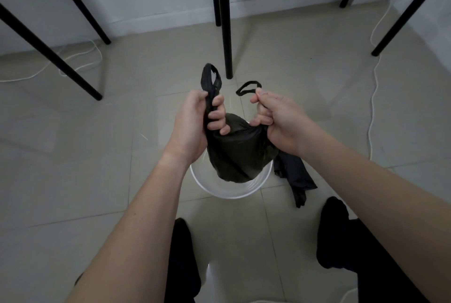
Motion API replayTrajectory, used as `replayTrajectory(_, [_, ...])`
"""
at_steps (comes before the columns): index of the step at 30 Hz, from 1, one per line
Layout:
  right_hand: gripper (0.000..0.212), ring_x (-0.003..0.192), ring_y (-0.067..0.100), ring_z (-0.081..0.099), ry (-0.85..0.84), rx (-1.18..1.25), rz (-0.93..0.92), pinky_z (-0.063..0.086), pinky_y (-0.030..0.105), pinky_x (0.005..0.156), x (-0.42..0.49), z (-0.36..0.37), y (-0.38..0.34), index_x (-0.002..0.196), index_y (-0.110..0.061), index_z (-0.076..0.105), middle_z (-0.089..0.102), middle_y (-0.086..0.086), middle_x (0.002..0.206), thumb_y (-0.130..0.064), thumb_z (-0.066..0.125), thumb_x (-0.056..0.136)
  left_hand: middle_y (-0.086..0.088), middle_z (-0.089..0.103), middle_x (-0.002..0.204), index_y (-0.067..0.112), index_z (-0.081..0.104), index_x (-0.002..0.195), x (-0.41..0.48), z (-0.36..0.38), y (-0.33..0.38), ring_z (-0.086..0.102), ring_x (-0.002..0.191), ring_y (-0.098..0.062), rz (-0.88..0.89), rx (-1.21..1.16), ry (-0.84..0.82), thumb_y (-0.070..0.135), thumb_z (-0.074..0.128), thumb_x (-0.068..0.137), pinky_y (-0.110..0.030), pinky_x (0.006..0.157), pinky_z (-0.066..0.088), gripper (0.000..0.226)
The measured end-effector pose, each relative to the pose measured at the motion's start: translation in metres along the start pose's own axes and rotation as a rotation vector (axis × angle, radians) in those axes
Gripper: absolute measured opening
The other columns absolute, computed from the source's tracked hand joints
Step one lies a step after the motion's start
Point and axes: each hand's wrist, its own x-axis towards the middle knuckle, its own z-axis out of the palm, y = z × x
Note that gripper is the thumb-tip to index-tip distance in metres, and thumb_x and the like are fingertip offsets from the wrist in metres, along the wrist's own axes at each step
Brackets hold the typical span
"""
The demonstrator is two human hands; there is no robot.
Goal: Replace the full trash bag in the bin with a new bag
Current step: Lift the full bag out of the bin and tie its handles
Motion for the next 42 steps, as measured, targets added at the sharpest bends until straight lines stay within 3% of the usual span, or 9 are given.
replayTrajectory(4, [0.030, 0.047, 0.008, 0.019, 0.046, -0.154, 0.116, 0.031, 0.023, 0.048, 0.005, -0.005, 0.004, 0.101, -0.001, 0.066, 0.022, -0.003, 0.058, -0.019, 0.042, 0.108, -0.002, 0.044, 0.062, 0.007, 0.058, 0.099, 0.004, 0.000, -0.007, 0.035, 0.050, -0.015, 0.125, 0.204, 0.042, 0.016, 0.040, 0.112, -0.030, 0.060, 0.045, 0.024])
replayTrajectory(9, [0.015, 0.053, 0.011, 0.020, -0.025, -0.184, 0.164, 0.030, 0.027, 0.051, 0.006, -0.006, 0.005, 0.093, -0.013, 0.058, 0.022, -0.004, 0.065, -0.028, 0.053, 0.094, 0.008, 0.031, 0.054, 0.006, 0.078, 0.100, 0.007, -0.008, -0.019, 0.028, 0.049, -0.011, 0.150, 0.487, 0.029, 0.031, 0.055, 0.109, -0.027, 0.057, 0.038, 0.034])
replayTrajectory(14, [0.031, 0.053, 0.010, 0.034, -0.163, -0.503, 0.002, 0.034, 0.028, 0.054, 0.000, -0.007, 0.007, 0.089, -0.020, 0.073, 0.053, -0.010, 0.065, -0.051, 0.069, 0.088, -0.004, 0.055, 0.065, 0.017, 0.080, 0.090, 0.013, -0.014, -0.025, 0.042, 0.052, -0.012, 0.097, 0.698, 0.009, 0.040, 0.060, 0.104, -0.038, 0.068, 0.039, 0.034])
replayTrajectory(17, [0.032, 0.046, 0.009, 0.038, -0.039, -0.560, -0.122, 0.035, 0.030, 0.054, -0.001, -0.007, 0.010, 0.098, -0.010, 0.074, 0.055, -0.007, 0.058, -0.038, 0.060, 0.100, 0.000, 0.061, 0.069, 0.017, 0.081, 0.092, 0.012, -0.013, -0.027, 0.045, 0.057, -0.014, 0.056, 0.746, -0.043, 0.042, 0.061, 0.104, -0.037, 0.070, 0.043, 0.034])
replayTrajectory(23, [0.036, 0.053, 0.009, 0.018, -0.004, -0.027, 0.066, 0.025, 0.025, 0.055, -0.004, -0.005, -0.002, 0.126, 0.001, 0.064, 0.036, -0.012, 0.053, -0.024, 0.045, 0.109, -0.001, 0.058, 0.059, 0.019, 0.073, 0.073, 0.012, -0.018, -0.023, 0.062, 0.067, -0.018, -0.013, 0.650, -0.086, 0.038, 0.071, 0.098, -0.027, 0.077, 0.048, 0.033])
replayTrajectory(31, [0.029, 0.056, 0.009, 0.021, -0.026, 0.403, 0.168, 0.040, 0.026, 0.065, -0.005, -0.014, -0.028, 0.102, -0.014, 0.067, 0.020, -0.007, 0.070, -0.022, 0.040, 0.108, -0.005, 0.056, 0.062, 0.020, 0.051, 0.059, 0.012, -0.027, -0.012, 0.074, 0.115, -0.034, -0.082, 0.076, 0.001, 0.030, 0.067, 0.098, -0.041, 0.102, 0.049, 0.043])
replayTrajectory(35, [0.027, 0.057, 0.011, 0.028, -0.085, 0.433, 0.170, 0.045, 0.029, 0.077, -0.012, -0.011, -0.031, 0.103, -0.012, 0.066, 0.023, -0.006, 0.069, -0.023, 0.041, 0.107, 0.001, 0.043, 0.057, 0.019, 0.054, 0.064, 0.011, -0.020, -0.008, 0.073, 0.078, -0.025, -0.063, -0.210, 0.054, 0.029, 0.064, 0.101, -0.035, 0.088, 0.059, 0.040])
replayTrajectory(38, [0.023, 0.060, 0.013, 0.035, -0.139, 0.368, 0.149, 0.047, 0.035, 0.095, -0.016, -0.010, -0.032, 0.102, -0.010, 0.062, 0.025, -0.004, 0.069, -0.024, 0.044, 0.107, 0.007, 0.033, 0.052, 0.016, 0.059, 0.071, 0.010, -0.015, -0.004, 0.043, 0.047, -0.012, -0.060, -0.429, 0.048, 0.027, 0.061, 0.103, -0.028, 0.075, 0.056, 0.034])
replayTrajectory(42, [0.018, 0.073, 0.018, 0.052, -0.198, -0.180, -0.031, 0.040, 0.049, 0.113, -0.015, -0.012, -0.029, 0.100, -0.005, 0.058, 0.038, 0.003, 0.070, -0.018, 0.047, 0.107, 0.010, 0.029, 0.050, 0.016, 0.059, 0.076, 0.010, -0.017, 0.001, 0.025, 0.039, -0.007, -0.062, -0.533, 0.074, 0.027, 0.056, 0.105, -0.021, 0.062, 0.042, 0.031])
